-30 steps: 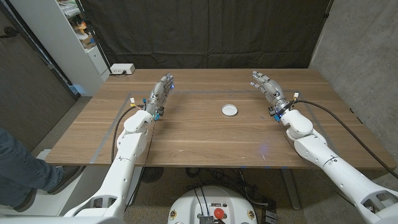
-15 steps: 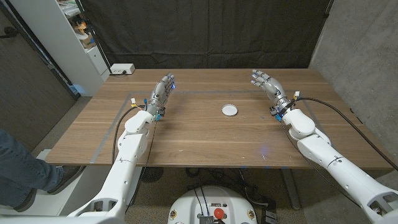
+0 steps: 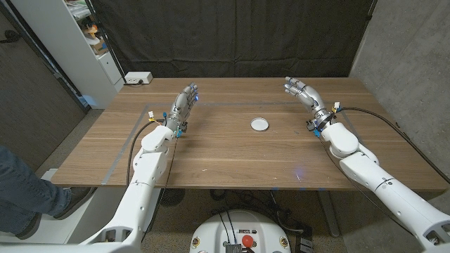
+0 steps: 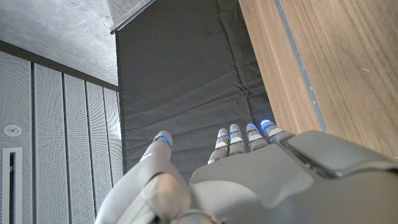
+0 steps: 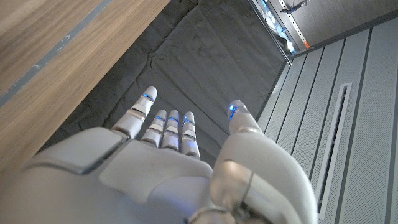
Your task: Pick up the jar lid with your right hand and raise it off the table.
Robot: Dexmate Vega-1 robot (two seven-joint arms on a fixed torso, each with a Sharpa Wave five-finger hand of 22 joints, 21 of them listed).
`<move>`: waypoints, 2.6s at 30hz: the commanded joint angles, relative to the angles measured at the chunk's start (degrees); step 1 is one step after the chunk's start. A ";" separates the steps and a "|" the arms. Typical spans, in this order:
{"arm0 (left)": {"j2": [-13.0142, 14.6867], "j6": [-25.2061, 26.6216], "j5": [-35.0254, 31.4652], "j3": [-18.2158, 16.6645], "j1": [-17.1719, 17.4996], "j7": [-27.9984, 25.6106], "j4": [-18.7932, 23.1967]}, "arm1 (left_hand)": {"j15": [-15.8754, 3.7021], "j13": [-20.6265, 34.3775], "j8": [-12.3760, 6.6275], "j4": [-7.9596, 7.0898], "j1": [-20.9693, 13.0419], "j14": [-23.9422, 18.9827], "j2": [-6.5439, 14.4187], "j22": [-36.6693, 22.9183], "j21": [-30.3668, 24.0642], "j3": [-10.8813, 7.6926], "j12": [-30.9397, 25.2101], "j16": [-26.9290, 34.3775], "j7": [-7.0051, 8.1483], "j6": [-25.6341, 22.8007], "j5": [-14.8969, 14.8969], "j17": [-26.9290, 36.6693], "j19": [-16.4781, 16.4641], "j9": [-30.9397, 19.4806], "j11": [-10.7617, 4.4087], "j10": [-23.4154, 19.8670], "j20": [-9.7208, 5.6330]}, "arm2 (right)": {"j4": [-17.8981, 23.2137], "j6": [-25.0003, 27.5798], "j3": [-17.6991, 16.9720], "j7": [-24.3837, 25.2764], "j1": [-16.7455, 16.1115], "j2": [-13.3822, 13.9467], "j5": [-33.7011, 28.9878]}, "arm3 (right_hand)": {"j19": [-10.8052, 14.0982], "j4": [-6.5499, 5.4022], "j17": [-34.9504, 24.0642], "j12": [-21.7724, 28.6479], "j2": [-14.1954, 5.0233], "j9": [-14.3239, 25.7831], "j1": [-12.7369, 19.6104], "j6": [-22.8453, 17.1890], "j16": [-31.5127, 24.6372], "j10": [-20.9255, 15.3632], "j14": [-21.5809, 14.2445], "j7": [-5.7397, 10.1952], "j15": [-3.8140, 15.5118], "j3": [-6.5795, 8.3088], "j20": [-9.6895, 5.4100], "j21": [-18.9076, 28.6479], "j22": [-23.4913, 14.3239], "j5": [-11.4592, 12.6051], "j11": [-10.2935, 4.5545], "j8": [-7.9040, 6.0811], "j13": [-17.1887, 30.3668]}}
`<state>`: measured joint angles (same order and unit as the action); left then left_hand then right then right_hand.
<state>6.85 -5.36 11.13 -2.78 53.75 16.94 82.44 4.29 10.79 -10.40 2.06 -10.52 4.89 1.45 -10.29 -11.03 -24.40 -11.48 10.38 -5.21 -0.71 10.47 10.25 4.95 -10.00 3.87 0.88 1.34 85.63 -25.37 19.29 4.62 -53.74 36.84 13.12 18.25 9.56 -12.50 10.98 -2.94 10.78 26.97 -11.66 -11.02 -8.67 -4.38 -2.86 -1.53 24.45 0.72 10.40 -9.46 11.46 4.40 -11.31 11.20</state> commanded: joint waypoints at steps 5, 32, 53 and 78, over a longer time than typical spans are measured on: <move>0.44 -0.29 0.47 -0.51 0.21 0.57 0.11 | -0.08 0.11 -0.27 0.27 -0.46 0.39 0.43 -0.05 -0.25 -0.23 -0.35 0.31 -0.36 -0.27 0.26 0.18 0.37 -0.19 0.45 -0.24 -0.16 | 4.94 2.58 -0.23 4.85 -1.18 1.89 -10.57 | -0.44 0.14 -0.03 0.06 0.09 0.15 0.80 0.28 -0.19 -0.03 -0.37 -0.32 -0.05 0.38 0.16 0.06 -0.29 0.25 0.17 0.19 0.11; 0.85 -0.69 0.85 -1.38 0.13 1.95 -0.99 | 0.08 0.11 -0.28 0.41 -0.40 0.38 0.55 -0.05 -0.27 -0.08 -0.38 0.33 -0.41 -0.36 0.25 0.19 0.46 -0.19 0.57 -0.31 -0.11 | 11.79 8.93 1.06 6.66 -1.59 4.86 -23.81 | -0.89 0.54 0.41 -0.24 1.64 0.13 2.81 1.38 -0.18 1.52 -0.16 -0.31 -0.77 0.74 1.09 0.16 -0.28 0.45 1.07 0.48 0.05; 0.80 -0.86 0.53 -0.88 0.01 1.92 -1.15 | 0.05 0.10 -0.30 0.51 -0.36 0.34 0.62 -0.05 -0.27 0.04 -0.38 0.35 -0.46 -0.46 0.25 0.19 0.55 -0.19 0.46 -0.33 0.15 | 15.75 12.93 1.77 2.67 -0.73 9.08 -29.64 | -1.43 0.55 0.55 -0.40 3.10 0.16 4.47 3.83 -0.20 3.24 0.29 0.25 -0.97 0.99 1.71 0.20 -0.28 0.55 1.48 0.92 0.06; 1.08 -0.32 0.19 -0.28 0.67 1.63 0.09 | 0.05 0.10 -0.29 0.62 -0.32 0.34 0.69 -0.06 -0.29 0.15 -0.38 0.35 -0.36 -0.47 0.25 0.19 0.61 -0.19 0.39 -0.32 0.32 | 18.68 15.16 1.92 -0.42 -0.38 11.69 -32.88 | -1.87 0.23 0.46 -0.33 4.16 0.19 4.97 5.31 -0.30 4.11 0.65 -0.01 -1.18 0.93 2.10 0.21 -0.30 0.62 1.45 0.92 0.06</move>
<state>7.82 -5.91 11.42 -3.27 54.05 18.77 81.91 4.29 10.79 -10.37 2.38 -10.82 4.88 1.76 -10.25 -11.03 -24.08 -11.47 10.38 -5.53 -1.03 10.47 10.25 5.15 -10.00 3.98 0.76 1.56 102.96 -11.14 21.29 5.46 -54.22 47.42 -18.50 16.41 10.04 -11.99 10.41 1.04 10.77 31.56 -6.52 -11.03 -5.09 -3.86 -3.08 -2.68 25.25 2.57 10.41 -9.46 11.66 5.74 -10.37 11.20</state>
